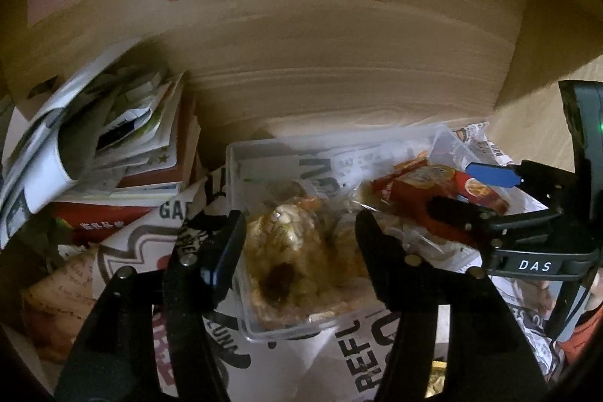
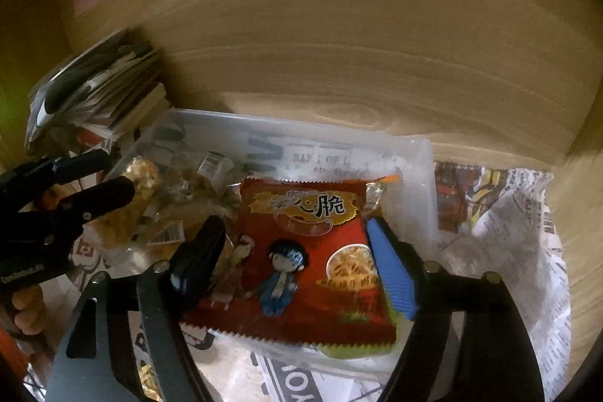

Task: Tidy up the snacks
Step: 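Carry the nut bar and red bag over the clear box and release both, then grasp the bread slice packet with the left gripper while the right grasps the white-blue bag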

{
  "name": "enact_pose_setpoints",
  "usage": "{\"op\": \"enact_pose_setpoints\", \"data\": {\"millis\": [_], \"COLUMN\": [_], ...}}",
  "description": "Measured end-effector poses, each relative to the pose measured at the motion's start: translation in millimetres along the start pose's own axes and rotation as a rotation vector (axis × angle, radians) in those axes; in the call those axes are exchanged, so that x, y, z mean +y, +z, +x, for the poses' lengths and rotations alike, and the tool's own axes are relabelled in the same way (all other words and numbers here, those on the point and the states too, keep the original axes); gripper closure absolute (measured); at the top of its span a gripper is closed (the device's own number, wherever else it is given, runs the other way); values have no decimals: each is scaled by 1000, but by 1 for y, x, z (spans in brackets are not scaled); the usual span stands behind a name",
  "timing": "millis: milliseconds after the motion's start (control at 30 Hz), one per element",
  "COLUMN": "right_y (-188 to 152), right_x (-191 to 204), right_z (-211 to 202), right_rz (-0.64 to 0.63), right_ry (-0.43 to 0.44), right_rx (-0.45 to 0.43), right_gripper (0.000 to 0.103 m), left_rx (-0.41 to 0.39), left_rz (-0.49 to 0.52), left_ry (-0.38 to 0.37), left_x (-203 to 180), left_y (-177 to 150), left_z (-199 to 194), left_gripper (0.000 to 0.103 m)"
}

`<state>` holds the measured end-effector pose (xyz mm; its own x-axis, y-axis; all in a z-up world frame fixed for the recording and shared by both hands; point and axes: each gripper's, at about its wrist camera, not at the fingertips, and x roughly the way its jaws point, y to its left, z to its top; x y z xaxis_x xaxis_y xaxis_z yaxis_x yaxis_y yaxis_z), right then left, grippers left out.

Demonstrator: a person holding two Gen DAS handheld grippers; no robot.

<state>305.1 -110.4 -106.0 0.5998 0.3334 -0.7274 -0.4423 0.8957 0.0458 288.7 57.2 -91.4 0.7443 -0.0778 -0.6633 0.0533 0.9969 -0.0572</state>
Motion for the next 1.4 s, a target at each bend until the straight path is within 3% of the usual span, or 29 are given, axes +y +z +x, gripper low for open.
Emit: {"op": "enact_pose_setpoints", "data": {"millis": [267, 400, 467, 667, 967, 1167, 1400], "right_y": [-9, -22, -28, -57, -114, -141, -161], "right_x": [11, 23, 28, 39, 68, 84, 74], "right_z": [-43, -74, -84, -111, -114, -97, -95], "right_rz": [-39, -80, -88, -90, -84, -89, -49], "right_ry": [-9, -19, -11, 21, 113, 105, 104], "right_rx": [-70, -118, -137, -166, -112, -67, -26], "right_gripper": [25, 24, 17, 17, 15, 8, 4], "left_rx": [-47, -60, -64, -61, 4, 41, 81], "left_rz": [3, 11, 18, 17, 28, 18, 2], "left_ry": [-15, -20, -20, -30, -22, -9, -26], "left_x": [-3, -8, -11, -15, -23, -22, -26], "left_y": [-9, -20, -26, -53, -110, -137, -158], "left_z": [-38, -60, -71, -98, -114, -119, -119], "left_gripper": [36, 33, 33, 25, 24, 24, 24]}}
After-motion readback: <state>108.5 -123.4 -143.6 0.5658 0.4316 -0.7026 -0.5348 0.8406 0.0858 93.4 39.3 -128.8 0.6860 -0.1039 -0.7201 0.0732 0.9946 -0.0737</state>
